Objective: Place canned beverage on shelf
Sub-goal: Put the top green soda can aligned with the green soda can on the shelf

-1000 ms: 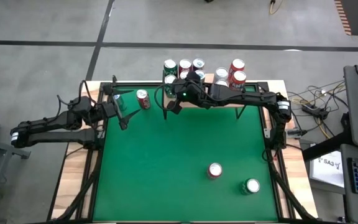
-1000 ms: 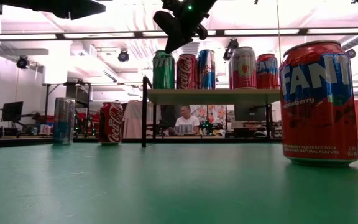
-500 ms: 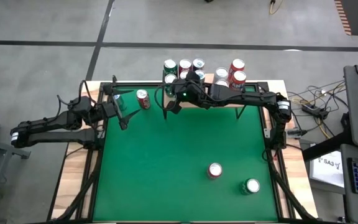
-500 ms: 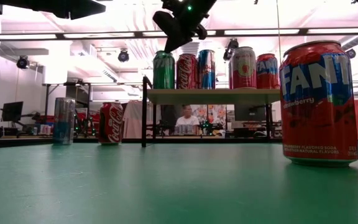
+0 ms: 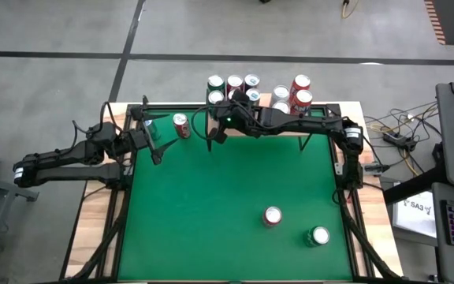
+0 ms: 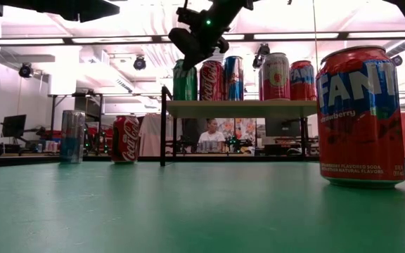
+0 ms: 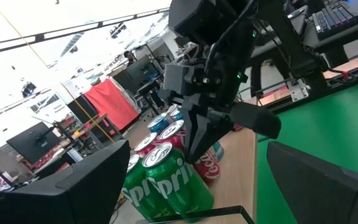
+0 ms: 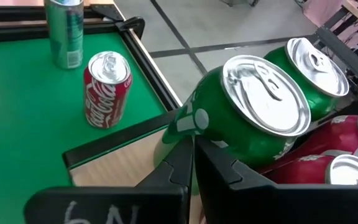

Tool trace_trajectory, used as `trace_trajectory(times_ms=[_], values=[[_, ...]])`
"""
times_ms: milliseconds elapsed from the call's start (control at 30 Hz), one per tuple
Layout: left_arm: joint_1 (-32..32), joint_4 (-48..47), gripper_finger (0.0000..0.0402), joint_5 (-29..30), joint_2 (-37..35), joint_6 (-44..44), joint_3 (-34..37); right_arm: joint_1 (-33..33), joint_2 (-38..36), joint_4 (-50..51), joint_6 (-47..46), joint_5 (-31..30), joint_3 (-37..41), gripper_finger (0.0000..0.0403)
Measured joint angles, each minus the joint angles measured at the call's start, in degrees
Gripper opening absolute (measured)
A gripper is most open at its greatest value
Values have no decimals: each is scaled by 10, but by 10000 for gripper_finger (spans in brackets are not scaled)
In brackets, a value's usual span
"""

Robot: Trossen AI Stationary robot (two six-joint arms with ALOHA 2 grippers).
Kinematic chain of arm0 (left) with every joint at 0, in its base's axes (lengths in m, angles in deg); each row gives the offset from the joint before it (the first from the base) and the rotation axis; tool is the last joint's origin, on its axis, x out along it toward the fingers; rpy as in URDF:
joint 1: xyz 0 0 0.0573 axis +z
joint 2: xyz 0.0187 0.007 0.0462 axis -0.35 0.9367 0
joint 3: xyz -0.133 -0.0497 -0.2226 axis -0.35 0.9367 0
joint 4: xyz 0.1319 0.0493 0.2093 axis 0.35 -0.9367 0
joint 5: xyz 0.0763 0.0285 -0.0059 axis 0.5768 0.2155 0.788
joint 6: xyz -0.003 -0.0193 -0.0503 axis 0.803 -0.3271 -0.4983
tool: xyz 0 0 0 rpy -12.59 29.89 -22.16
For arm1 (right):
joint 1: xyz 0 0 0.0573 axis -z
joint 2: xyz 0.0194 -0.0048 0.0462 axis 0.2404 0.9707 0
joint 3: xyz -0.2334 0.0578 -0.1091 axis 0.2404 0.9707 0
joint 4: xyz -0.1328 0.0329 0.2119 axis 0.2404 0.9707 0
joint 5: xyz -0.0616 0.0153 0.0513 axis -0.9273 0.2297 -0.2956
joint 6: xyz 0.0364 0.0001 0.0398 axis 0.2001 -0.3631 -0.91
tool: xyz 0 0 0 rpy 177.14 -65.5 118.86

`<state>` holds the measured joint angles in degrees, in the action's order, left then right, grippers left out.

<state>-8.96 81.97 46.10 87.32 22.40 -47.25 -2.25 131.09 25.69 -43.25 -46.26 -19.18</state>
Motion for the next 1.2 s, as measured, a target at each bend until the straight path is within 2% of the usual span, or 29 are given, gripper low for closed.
trace_trajectory(times_ms=[1200], values=[[0,0,363,0,1,0,0,12,0,-27,2,-16,-4,9]])
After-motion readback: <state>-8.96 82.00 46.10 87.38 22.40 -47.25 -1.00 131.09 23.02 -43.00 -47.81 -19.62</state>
